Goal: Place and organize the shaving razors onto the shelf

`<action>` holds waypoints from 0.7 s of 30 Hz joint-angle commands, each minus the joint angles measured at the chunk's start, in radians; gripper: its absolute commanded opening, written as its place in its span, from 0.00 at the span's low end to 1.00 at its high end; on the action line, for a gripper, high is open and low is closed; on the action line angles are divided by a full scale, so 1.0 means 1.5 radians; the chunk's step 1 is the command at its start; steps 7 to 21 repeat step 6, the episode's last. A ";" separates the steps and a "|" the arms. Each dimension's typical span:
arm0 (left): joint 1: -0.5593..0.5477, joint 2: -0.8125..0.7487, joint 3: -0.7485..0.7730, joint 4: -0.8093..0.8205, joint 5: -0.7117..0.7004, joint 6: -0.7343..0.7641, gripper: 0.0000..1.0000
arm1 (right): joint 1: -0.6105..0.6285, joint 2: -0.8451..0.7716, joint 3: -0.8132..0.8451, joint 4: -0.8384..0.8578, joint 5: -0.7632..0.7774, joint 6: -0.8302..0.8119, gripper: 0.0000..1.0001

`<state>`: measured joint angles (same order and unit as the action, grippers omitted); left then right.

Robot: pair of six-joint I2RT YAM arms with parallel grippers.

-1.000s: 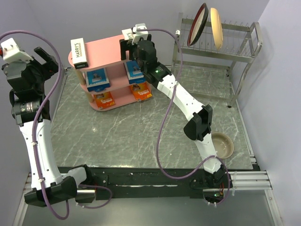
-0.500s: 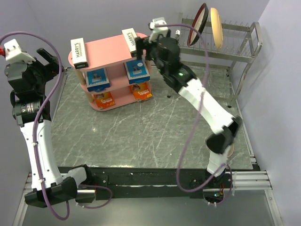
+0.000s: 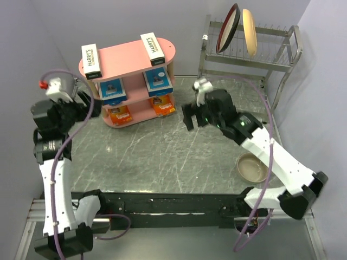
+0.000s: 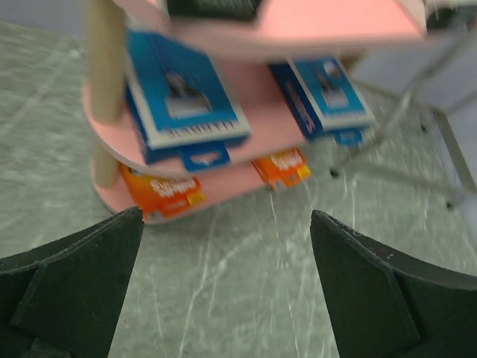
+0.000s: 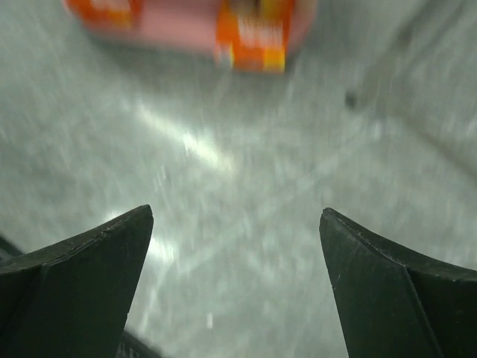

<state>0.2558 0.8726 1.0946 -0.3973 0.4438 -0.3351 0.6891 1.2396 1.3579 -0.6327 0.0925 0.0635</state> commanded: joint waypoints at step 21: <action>-0.068 -0.050 -0.166 0.004 0.059 0.092 0.99 | -0.026 -0.181 -0.150 -0.048 0.050 0.044 1.00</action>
